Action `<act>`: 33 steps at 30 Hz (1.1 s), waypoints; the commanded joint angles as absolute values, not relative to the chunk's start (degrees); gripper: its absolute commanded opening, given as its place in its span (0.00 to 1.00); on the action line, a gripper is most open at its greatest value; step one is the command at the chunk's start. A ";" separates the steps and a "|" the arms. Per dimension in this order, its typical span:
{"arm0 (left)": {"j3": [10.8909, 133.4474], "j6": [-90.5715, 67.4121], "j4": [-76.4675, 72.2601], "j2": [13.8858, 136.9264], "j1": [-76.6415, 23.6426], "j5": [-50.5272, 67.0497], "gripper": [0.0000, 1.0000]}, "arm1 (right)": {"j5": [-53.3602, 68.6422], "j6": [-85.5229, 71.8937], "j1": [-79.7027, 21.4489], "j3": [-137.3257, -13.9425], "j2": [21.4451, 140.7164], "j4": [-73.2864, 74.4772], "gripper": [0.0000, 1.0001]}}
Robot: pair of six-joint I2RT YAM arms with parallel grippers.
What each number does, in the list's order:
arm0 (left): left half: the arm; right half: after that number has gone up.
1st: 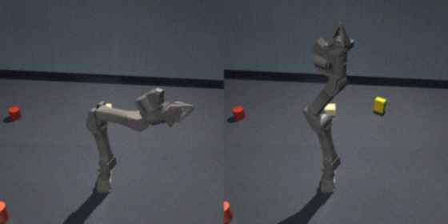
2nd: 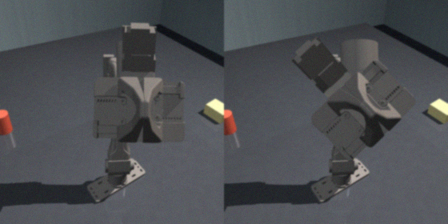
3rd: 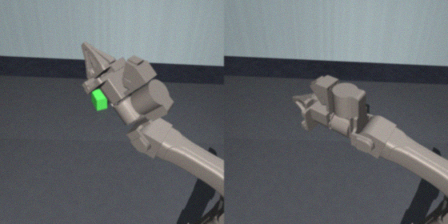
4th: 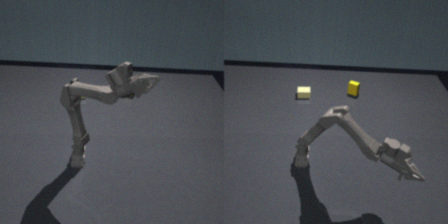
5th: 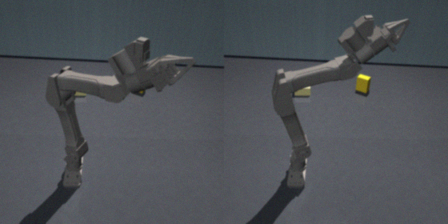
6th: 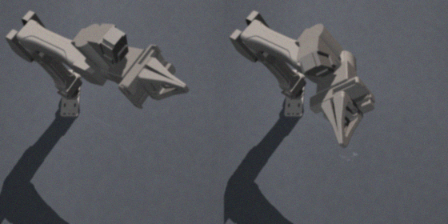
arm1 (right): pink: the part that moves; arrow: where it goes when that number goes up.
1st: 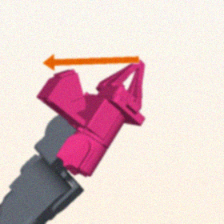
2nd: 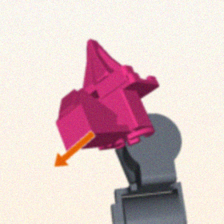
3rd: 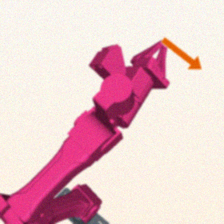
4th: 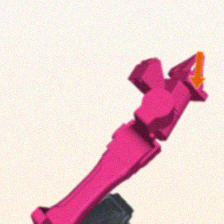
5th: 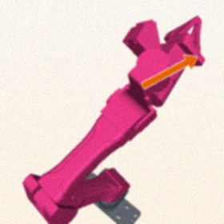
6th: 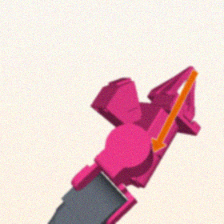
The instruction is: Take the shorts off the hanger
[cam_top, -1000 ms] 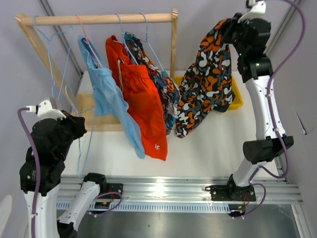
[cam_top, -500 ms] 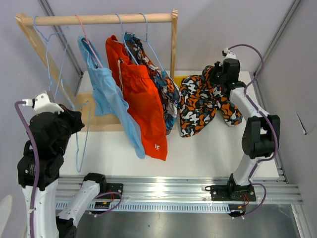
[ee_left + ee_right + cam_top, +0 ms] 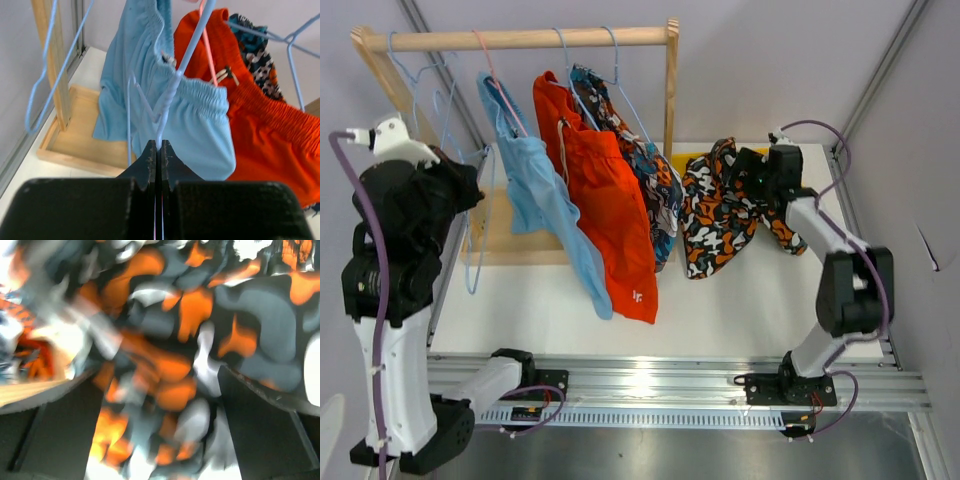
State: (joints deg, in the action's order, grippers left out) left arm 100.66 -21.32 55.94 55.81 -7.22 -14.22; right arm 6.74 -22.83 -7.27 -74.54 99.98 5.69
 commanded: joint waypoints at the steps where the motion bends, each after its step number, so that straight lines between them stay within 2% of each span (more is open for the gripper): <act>1: 106.67 -17.85 51.60 60.63 -7.21 -14.58 0.00 | 6.51 -25.22 -11.06 -66.38 84.87 1.49 0.99; 9: 119.61 -13.27 48.95 73.55 -6.94 -17.58 0.00 | 2.64 -27.42 -28.97 -41.70 61.45 -2.36 0.99; 16: 128.74 -13.18 48.77 81.03 -5.11 -16.18 0.00 | -5.62 -28.12 -45.06 -36.65 52.83 2.28 0.99; 19: 133.75 -13.36 49.48 84.90 -3.87 -15.65 0.00 | -6.41 -28.12 -47.45 -35.77 50.72 4.21 0.99; 33: 135.26 -15.47 47.46 95.45 4.13 -9.84 0.00 | -6.68 -31.55 -49.66 -30.94 41.84 9.84 0.99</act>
